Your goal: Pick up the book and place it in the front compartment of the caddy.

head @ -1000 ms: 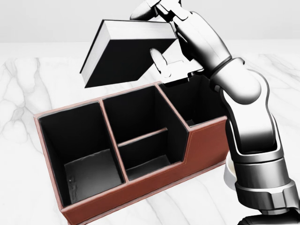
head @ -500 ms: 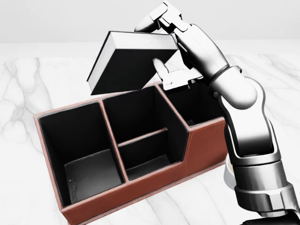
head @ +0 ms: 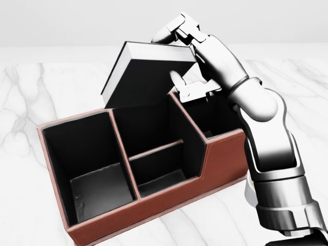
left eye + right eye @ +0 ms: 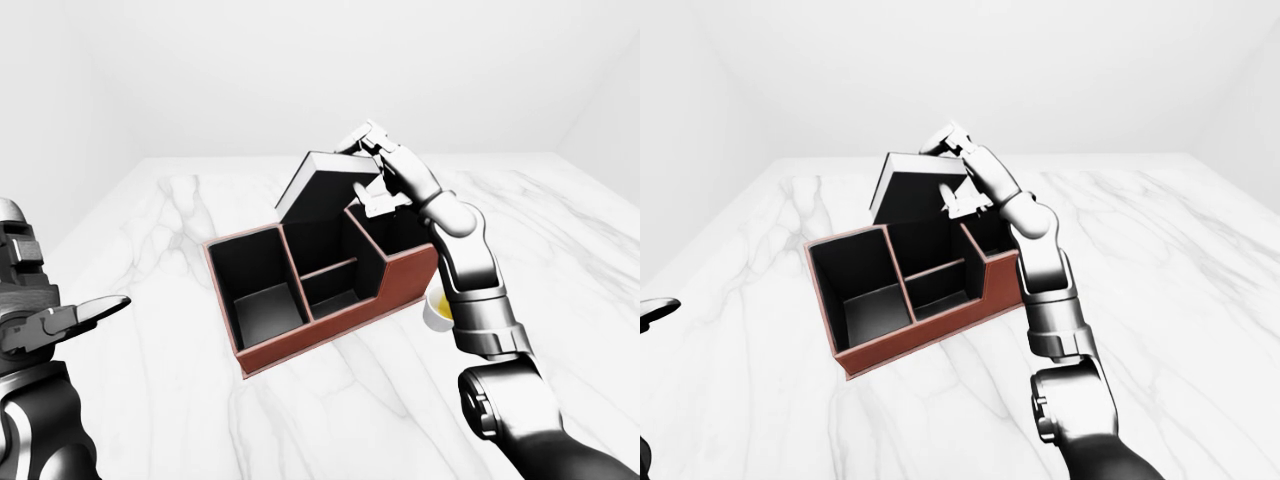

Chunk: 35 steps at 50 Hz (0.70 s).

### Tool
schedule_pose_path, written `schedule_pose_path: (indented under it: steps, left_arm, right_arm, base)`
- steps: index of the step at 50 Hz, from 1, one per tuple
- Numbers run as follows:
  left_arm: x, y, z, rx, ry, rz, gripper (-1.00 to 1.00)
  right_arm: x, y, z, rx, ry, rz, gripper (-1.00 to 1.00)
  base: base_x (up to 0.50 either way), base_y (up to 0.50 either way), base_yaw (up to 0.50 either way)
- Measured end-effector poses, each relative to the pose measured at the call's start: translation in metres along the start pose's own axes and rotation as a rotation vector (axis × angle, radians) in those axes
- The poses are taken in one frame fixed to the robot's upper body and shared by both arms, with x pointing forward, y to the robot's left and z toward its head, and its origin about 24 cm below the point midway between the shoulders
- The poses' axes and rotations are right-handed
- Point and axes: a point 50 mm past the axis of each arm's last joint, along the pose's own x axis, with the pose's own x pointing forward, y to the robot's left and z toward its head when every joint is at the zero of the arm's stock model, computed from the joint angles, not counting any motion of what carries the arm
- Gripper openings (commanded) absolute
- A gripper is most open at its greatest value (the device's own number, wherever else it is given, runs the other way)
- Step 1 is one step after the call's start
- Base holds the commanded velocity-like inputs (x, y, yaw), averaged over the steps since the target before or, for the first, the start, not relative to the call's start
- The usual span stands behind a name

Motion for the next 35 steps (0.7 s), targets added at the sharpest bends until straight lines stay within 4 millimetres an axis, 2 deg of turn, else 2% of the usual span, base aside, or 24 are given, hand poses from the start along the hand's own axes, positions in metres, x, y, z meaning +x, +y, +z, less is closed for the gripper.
schedule_pose_path:
  steps: [19,35]
  left_arm:
    - [0.0,0.0,0.0,0.001,0.002,0.0,1.0]
    - [0.0,0.0,-0.001,0.001,0.004,-0.001,1.0]
  right_arm:
    - [-0.003,0.001,-0.012,0.015,0.043,-0.002,-1.0]
    - [0.003,0.003,-0.017,0.005,0.083,0.014,-1.0]
  base:
    - [0.0,0.0,0.0]
    - [0.0,0.0,0.0]
